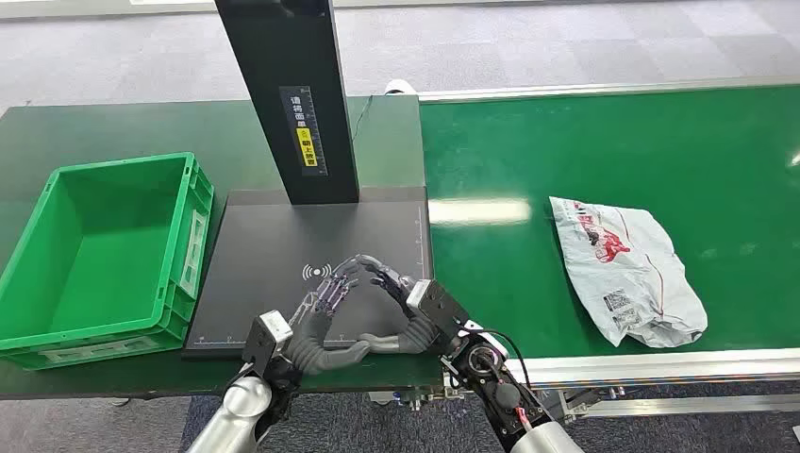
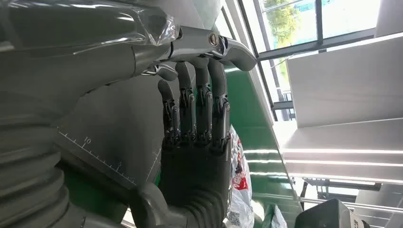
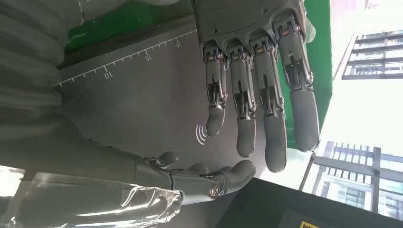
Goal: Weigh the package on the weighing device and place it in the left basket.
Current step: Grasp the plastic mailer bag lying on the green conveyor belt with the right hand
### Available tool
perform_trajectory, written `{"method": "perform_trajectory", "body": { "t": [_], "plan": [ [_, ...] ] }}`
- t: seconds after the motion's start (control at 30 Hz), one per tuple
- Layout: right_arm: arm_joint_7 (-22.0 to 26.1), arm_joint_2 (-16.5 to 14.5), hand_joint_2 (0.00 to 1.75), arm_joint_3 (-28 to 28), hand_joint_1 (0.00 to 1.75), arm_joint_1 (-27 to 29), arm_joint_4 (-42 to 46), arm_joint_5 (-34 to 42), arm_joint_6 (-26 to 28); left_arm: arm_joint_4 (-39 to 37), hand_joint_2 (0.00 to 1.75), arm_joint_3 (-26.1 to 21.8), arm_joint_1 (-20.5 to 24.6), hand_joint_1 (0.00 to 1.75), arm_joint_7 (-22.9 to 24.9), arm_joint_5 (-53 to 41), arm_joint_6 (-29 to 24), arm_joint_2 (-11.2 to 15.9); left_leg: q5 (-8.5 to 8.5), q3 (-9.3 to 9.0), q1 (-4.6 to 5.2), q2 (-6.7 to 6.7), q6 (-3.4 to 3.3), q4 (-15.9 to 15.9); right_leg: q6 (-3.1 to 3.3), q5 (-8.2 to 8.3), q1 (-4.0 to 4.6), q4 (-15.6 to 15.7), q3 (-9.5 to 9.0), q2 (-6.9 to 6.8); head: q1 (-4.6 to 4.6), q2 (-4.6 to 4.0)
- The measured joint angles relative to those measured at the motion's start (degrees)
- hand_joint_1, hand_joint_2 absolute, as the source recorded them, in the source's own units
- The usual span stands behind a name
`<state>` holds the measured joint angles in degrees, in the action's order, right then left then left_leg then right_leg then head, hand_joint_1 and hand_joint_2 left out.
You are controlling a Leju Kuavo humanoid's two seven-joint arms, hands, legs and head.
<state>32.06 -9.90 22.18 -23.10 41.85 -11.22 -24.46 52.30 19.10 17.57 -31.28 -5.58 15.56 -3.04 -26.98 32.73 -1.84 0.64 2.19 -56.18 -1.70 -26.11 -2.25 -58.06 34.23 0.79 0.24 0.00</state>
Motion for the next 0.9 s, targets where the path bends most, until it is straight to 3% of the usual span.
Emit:
{"method": "perform_trajectory", "body": {
  "t": [0.43, 0.7, 0.9],
  "plan": [
    [-2.1, 2.2, 1.75, -0.2, 0.0, -1.5, 0.6, -4.3, 6.1, 0.2, 1.75, -0.2, -0.5, 0.0, 0.1, -0.1, -0.4, 0.1, 0.0, 0.0, 0.0, 0.0, 0.0, 0.0, 0.0, 0.0, 0.0, 0.0, 0.0, 0.0, -0.01, 0.0],
    [-9.9, 10.8, 1.75, -5.7, 0.0, -7.8, 1.7, -10.4, 10.3, 3.2, 1.75, -2.6, -4.7, 0.0, 0.5, -0.1, -1.6, 1.0, 0.01, 0.0, 0.07, -0.01, -0.02, 0.0, -0.03, 0.04, -0.08, 0.0, -0.03, 0.0, -0.01, 0.0],
    [-16.5, 16.6, 1.75, -8.0, 0.0, -14.7, -3.6, -18.1, 14.0, 7.7, 1.75, -4.9, -9.1, 0.0, 1.9, 0.0, -2.2, 2.1, 0.01, 0.0, 0.06, -0.04, -0.02, 0.0, -0.03, 0.04, -0.07, 0.0, -0.01, -0.01, -0.01, 0.0]
  ]
}}
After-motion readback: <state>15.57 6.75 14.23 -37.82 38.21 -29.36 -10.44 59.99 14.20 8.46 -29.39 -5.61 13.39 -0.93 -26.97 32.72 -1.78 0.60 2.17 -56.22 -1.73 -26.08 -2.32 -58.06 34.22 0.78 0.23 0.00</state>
